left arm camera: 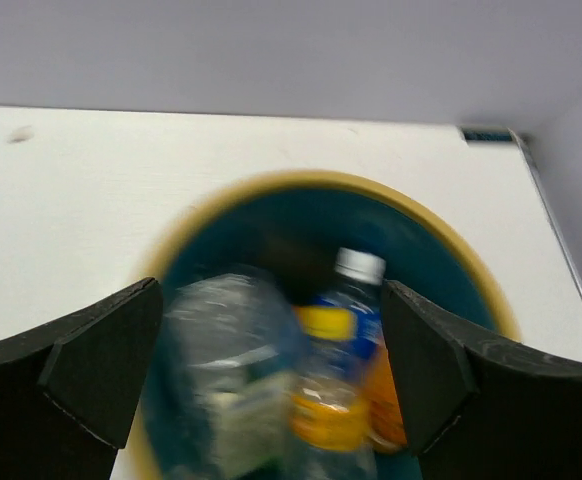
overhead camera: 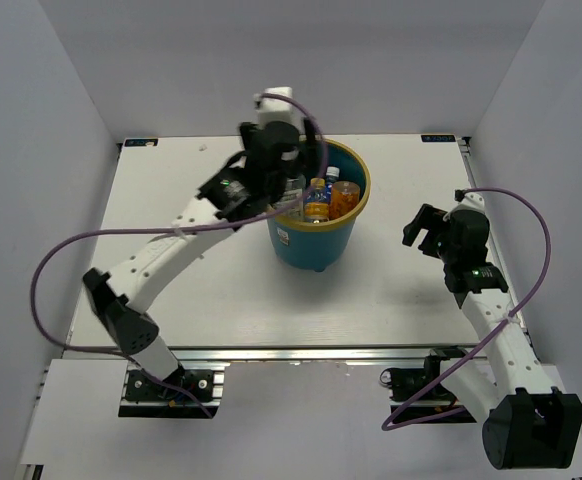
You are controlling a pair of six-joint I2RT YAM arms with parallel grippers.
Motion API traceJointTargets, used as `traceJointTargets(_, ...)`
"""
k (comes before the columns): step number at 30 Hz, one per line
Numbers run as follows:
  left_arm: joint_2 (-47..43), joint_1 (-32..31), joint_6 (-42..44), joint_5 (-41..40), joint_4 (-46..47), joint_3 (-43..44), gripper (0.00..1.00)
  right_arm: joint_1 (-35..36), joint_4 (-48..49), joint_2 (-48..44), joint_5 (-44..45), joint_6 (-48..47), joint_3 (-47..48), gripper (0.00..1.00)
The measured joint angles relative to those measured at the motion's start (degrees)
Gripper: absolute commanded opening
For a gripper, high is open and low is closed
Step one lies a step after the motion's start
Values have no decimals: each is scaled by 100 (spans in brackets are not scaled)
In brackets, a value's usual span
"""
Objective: Put the plastic bottles in the bin
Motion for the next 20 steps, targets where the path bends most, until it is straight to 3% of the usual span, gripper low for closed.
traceJointTargets(4,-953,1309,-420,114,66,-979,98,0,-13,11,-11,-4,0,89)
traceJointTargets(9,-2363,3161,-979,131,221,-2887,98,0,-17,11,-13,-2,0,89)
traceJointTargets(14,-3383,3847,-1440,334,337,-4607,98,0,-17,11,26,4,0,89)
traceJointTargets(20,-3182,4048,-1779,293,297,-5455,98,0,31,-28,44,50,-11,89)
